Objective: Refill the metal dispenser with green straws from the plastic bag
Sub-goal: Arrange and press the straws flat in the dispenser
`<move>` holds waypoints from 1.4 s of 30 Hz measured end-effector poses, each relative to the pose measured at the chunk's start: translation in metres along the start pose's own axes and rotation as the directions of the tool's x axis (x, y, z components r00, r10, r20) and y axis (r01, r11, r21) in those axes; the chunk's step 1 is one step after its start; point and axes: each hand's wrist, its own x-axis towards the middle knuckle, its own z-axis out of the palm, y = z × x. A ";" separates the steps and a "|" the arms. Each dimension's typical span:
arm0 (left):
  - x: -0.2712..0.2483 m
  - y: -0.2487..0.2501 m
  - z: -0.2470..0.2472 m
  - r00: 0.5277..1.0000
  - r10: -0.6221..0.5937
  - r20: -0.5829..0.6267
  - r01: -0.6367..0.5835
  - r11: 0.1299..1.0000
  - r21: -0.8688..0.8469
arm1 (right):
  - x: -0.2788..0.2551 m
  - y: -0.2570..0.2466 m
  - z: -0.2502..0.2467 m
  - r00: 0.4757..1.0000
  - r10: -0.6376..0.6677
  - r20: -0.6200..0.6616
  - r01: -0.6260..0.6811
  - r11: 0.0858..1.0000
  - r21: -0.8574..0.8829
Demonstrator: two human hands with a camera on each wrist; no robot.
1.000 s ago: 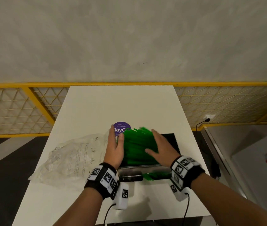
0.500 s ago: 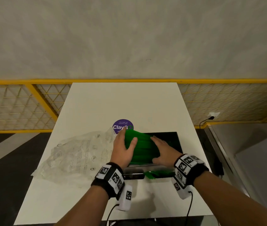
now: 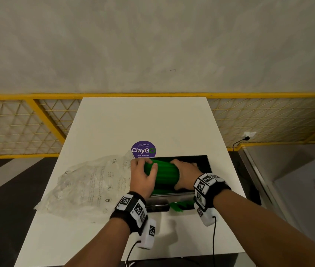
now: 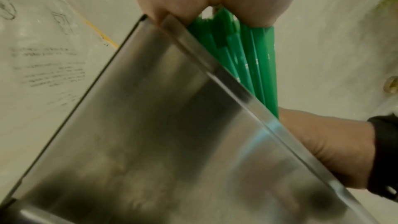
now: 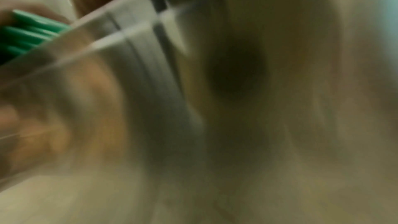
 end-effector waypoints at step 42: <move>-0.021 -0.008 -0.012 0.997 -0.083 0.004 0.082 0.979 -0.186 | -0.037 -0.062 0.039 0.995 -0.023 -0.094 0.031 0.997 0.075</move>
